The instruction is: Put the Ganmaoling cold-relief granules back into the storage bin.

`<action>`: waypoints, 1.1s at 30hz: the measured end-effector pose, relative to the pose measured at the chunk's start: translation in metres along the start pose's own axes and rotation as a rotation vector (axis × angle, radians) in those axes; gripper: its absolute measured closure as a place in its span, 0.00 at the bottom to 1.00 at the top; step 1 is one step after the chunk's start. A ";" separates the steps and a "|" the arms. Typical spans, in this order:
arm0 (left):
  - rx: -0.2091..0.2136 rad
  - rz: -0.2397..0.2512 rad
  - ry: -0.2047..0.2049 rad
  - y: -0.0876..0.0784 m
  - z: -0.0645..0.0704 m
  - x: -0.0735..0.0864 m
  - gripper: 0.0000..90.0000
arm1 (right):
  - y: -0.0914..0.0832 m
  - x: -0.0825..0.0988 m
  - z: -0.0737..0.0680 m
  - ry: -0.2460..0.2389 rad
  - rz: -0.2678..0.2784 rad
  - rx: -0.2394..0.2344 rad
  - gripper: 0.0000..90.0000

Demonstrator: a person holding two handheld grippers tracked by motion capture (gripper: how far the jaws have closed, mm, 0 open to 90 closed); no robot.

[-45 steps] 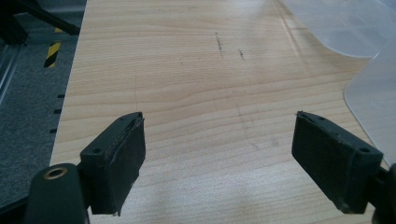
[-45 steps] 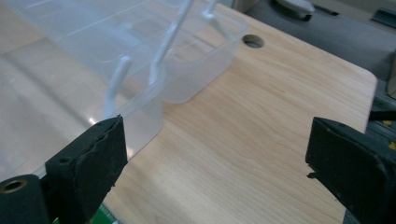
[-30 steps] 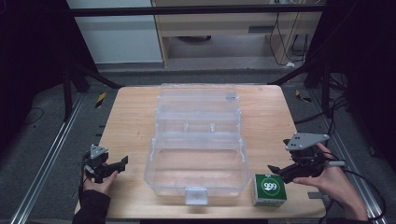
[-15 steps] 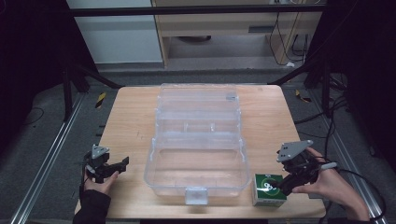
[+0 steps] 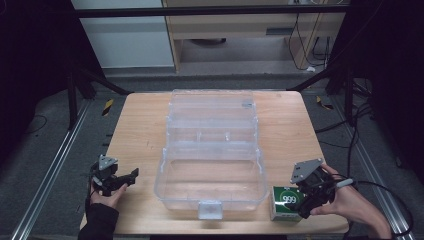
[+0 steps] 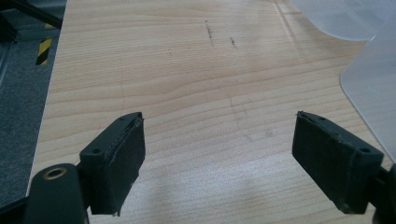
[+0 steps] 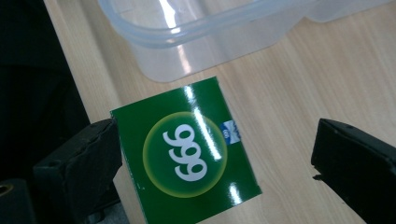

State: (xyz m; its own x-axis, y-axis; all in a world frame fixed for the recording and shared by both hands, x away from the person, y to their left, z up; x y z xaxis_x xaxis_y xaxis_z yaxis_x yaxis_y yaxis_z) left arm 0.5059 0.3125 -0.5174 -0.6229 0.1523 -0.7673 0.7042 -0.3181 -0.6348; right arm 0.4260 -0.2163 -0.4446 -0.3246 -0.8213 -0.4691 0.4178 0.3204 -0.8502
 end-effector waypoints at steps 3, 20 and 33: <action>0.000 -0.001 0.001 0.000 0.000 0.000 0.19 | 0.004 0.003 -0.004 -0.016 -0.022 -0.010 0.02; -0.002 -0.003 0.001 0.000 0.000 0.000 0.19 | 0.023 0.011 -0.016 -0.079 -0.077 -0.050 0.01; -0.001 -0.006 0.001 0.001 0.000 0.001 0.19 | 0.041 0.019 -0.019 -0.095 -0.136 -0.084 0.02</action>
Point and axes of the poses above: each handheld gripper's, and its own axes: y roughly forward along the jaws, x roughly out of its underside, z roughly to its right, the point moved 7 cm from there along y, roughly forward along the jaws, and after that the axes turned 7 degrees about x, right-handed, at the moved point
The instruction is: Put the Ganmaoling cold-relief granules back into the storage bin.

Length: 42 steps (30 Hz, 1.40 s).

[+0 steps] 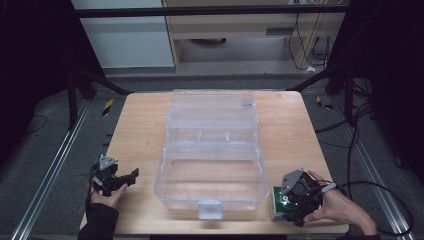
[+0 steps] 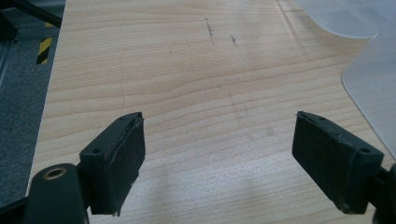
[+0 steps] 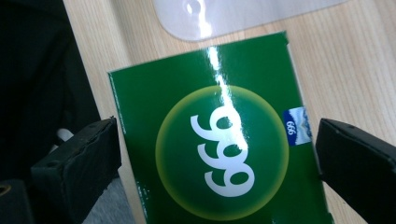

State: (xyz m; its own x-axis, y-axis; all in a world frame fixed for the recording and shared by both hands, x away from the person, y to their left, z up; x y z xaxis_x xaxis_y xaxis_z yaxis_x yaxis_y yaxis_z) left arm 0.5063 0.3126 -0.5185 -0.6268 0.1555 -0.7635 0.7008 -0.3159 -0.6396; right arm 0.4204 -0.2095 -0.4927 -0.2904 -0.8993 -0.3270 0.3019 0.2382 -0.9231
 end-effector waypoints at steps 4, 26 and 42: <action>0.000 0.000 0.000 0.000 0.000 0.000 0.19 | 0.004 -0.002 -0.001 -0.014 -0.007 -0.007 0.03; -0.001 -0.006 0.004 0.001 0.000 0.001 0.19 | 0.020 0.004 0.000 -0.045 -0.060 -0.062 0.11; -0.002 -0.011 0.007 0.001 0.000 0.001 0.19 | 0.007 0.003 0.002 0.014 -0.018 -0.049 0.18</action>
Point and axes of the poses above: each handheld gripper's, and its own axes: y roughly forward along the jaws, x roughly out of its underside, z roughly to its right, the point moved 7 cm from there along y, roughly forward along the jaws, and after that the axes turned 7 degrees about x, right-handed, at the moved point
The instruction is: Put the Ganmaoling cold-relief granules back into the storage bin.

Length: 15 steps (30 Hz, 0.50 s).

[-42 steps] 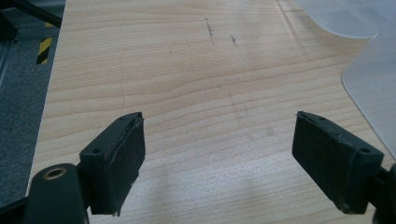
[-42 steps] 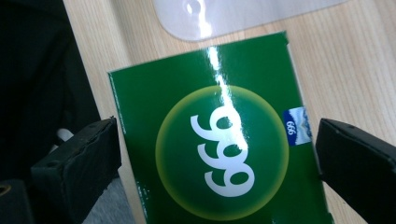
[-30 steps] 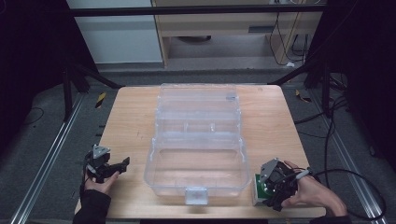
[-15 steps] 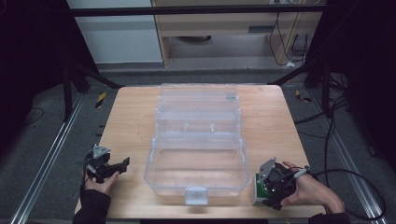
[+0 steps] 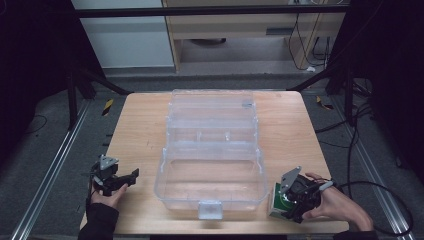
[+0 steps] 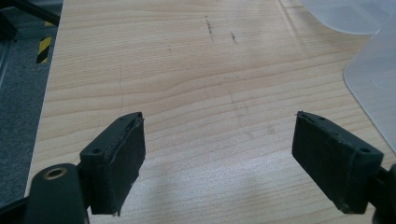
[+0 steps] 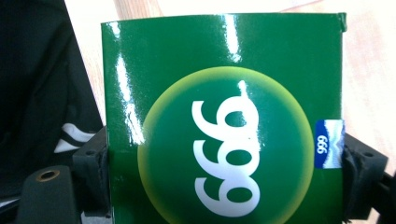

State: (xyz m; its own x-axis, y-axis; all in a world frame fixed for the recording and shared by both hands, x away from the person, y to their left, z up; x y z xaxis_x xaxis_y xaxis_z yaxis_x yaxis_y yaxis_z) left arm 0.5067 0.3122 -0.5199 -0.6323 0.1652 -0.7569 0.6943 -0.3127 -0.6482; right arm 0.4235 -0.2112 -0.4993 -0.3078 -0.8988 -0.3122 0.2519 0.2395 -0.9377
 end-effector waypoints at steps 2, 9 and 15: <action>0.000 0.000 0.000 0.000 0.000 0.000 0.19 | -0.007 -0.001 0.001 -0.001 0.014 0.009 0.18; 0.000 -0.003 0.000 0.000 0.000 0.000 0.19 | -0.035 -0.008 0.004 0.008 0.057 0.035 0.18; 0.001 -0.004 -0.002 0.000 0.000 0.000 0.19 | -0.058 -0.016 0.009 0.004 0.091 0.073 0.18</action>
Point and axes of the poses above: each handheld gripper's, and its own axes: y roughly forward along the jaws, x roughly out of its underside, z roughly to its right, the point moved 7 cm from there along y, roughly forward along the jaws, and after that the axes turned 7 degrees about x, right-handed, at the moved point
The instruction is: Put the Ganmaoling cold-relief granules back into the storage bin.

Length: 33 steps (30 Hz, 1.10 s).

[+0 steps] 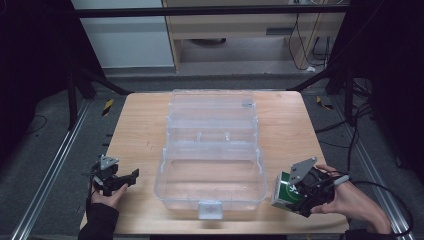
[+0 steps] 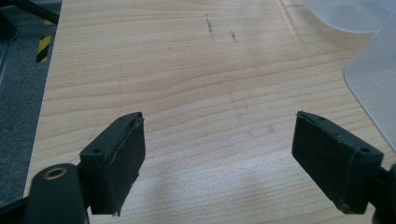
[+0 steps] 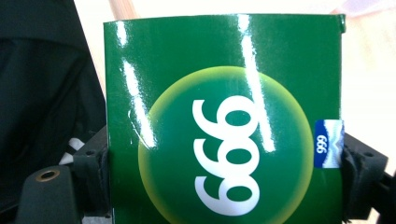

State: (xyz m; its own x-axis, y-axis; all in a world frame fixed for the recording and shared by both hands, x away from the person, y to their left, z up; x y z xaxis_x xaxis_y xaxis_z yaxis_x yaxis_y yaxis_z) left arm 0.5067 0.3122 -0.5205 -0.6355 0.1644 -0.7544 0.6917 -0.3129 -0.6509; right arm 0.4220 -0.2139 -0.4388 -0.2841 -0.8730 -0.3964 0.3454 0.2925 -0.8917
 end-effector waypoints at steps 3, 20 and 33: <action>0.001 -0.003 0.000 0.000 0.000 0.000 0.19 | -0.011 -0.005 0.002 -0.009 0.016 0.006 0.18; 0.000 -0.004 -0.002 0.001 -0.001 0.000 0.19 | -0.046 -0.056 0.011 -0.076 0.079 0.052 0.18; 0.000 -0.004 -0.004 0.001 -0.001 0.000 0.19 | -0.035 -0.102 0.011 -0.140 0.096 0.032 0.18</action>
State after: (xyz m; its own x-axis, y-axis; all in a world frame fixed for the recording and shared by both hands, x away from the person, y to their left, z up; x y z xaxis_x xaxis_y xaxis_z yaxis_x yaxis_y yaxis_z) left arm 0.5074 0.3130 -0.5213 -0.6395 0.1620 -0.7515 0.6894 -0.3118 -0.6538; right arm 0.4488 -0.1394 -0.3650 -0.1218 -0.8880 -0.4434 0.3940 0.3668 -0.8428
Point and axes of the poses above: each handheld gripper's, and its own axes: y roughly forward along the jaws, x roughly out of its underside, z roughly to its right, the point moved 7 cm from there along y, roughly forward along the jaws, and after that the axes turned 7 degrees about x, right-handed, at the moved point
